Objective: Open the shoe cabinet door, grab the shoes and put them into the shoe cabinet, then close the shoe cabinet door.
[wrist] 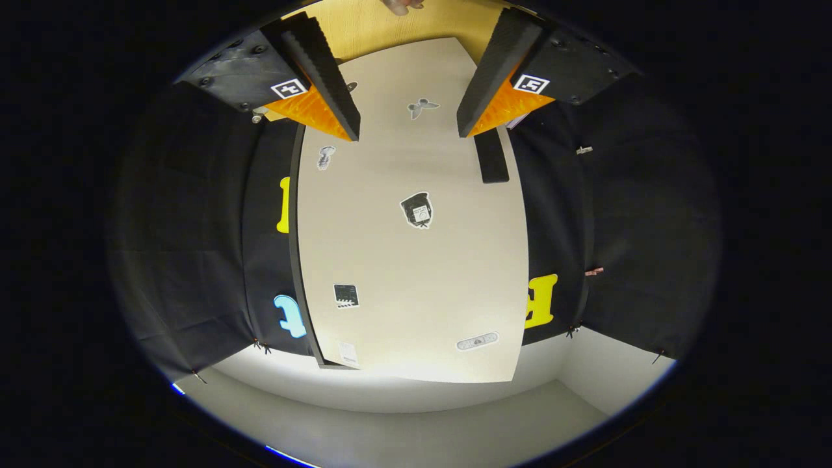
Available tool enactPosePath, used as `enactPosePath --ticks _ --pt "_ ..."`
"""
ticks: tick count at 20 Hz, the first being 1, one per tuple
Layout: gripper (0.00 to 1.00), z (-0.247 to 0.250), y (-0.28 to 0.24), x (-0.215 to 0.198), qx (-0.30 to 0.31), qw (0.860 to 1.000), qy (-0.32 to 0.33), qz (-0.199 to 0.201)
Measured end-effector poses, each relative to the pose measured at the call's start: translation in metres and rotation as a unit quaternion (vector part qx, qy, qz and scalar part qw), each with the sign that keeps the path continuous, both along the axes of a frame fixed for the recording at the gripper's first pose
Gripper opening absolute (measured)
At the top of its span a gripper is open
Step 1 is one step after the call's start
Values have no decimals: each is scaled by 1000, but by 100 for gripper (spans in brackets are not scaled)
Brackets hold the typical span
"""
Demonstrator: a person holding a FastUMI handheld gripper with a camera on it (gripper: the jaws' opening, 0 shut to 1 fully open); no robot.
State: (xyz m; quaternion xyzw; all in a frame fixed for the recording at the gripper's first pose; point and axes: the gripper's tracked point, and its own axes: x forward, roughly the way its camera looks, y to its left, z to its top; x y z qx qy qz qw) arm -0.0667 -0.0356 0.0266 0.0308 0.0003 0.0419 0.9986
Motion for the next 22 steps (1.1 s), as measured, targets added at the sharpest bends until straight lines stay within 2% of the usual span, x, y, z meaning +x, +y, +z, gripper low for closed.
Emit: enactPosePath --ticks 22 --pt "98 4 6 -10 -17 1000 -2 -3"
